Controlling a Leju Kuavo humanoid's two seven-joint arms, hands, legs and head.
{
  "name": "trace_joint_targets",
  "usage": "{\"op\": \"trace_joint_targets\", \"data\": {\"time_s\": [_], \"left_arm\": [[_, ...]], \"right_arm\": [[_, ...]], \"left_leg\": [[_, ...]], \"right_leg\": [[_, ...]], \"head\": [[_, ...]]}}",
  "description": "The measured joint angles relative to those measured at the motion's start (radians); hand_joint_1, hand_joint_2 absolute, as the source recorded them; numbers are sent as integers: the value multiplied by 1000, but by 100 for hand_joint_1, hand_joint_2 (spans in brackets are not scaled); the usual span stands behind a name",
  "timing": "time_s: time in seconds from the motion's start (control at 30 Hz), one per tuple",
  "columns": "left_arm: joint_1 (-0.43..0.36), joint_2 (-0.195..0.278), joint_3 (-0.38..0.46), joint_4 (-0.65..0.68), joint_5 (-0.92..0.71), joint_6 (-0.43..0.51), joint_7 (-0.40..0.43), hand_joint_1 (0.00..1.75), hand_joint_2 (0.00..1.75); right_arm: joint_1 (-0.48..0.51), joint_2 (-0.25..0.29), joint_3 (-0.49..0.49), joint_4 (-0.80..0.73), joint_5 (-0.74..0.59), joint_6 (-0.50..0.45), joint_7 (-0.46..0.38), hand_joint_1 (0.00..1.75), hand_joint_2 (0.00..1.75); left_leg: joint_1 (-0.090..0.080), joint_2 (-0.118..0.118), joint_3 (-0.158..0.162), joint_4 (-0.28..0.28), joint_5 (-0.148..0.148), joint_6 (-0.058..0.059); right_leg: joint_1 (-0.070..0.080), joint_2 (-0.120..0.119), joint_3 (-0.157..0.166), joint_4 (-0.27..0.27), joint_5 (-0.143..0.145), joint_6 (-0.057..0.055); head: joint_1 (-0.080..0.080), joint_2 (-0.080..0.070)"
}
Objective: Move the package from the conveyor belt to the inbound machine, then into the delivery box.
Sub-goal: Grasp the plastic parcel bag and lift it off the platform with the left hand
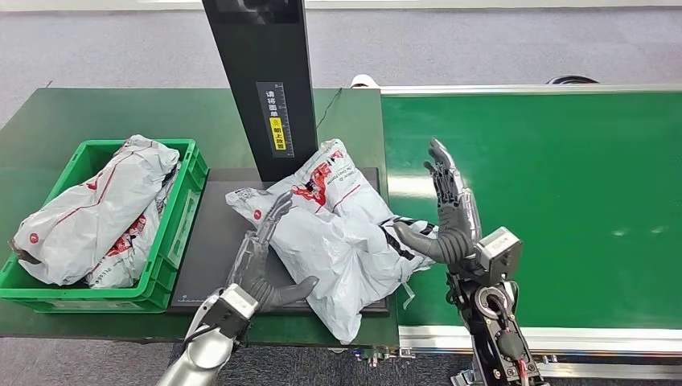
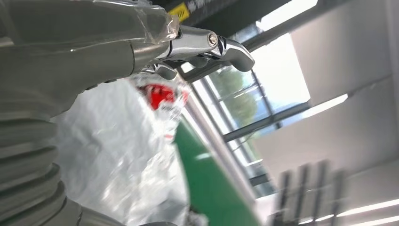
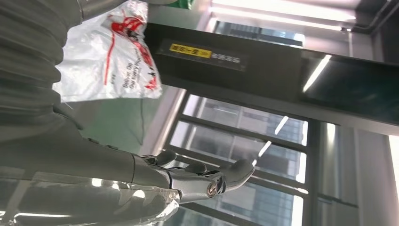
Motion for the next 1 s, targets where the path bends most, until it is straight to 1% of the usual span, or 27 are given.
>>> {"op": "trace_joint_targets", "data": {"time_s": [0.1, 0.23, 0.4, 0.5, 0.6, 0.83, 0.9, 1.0], "left_arm": [[1, 4, -3, 16, -68, 16, 38, 0, 175], [1, 6, -3, 32, -84, 19, 44, 0, 175], [1, 6, -3, 41, -88, 19, 48, 0, 175], [1, 7, -3, 47, -123, 35, 75, 0, 175], [0, 7, -3, 56, -226, 79, 147, 0, 175], [-28, 4, -7, 110, -499, 167, 371, 0, 175], [-50, 0, -5, 130, -551, 173, 412, 0, 175], [-94, -7, 0, 169, -589, 159, 443, 0, 175]], "right_arm": [[35, 0, -21, -65, 7, 3, 0, 0, 175], [63, 1, -38, -118, 14, 7, 0, 0, 175], [76, 1, -45, -147, 15, 8, 0, 0, 175], [80, 2, -50, -153, 22, 12, 0, 0, 175], [88, 10, -57, -157, 36, 23, 1, 0, 175], [104, 35, -74, -157, 67, 44, 11, 0, 175], [112, 44, -76, -157, 80, 53, 15, 0, 175], [117, 57, -77, -157, 96, 65, 17, 0, 175]], "left_leg": [[0, 0, 0, 0, 0, 0], [0, 0, 0, 0, 0, 0], [0, 0, 0, 0, 0, 0], [0, 0, 0, 0, 0, 0], [0, 0, 0, 0, 0, 0], [0, 0, 0, 0, 0, 0], [0, 0, 0, 0, 0, 0], [0, 0, 0, 0, 0, 0]], "right_leg": [[0, 0, 0, 0, 0, 0], [0, 0, 0, 0, 0, 0], [0, 0, 0, 0, 0, 0], [0, 0, 0, 0, 0, 0], [0, 0, 0, 0, 0, 0], [0, 0, 0, 0, 0, 0], [0, 0, 0, 0, 0, 0], [0, 0, 0, 0, 0, 0]], "head": [[0, 0], [0, 0], [0, 0], [0, 0], [0, 0], [0, 0], [0, 0], [0, 0]]}}
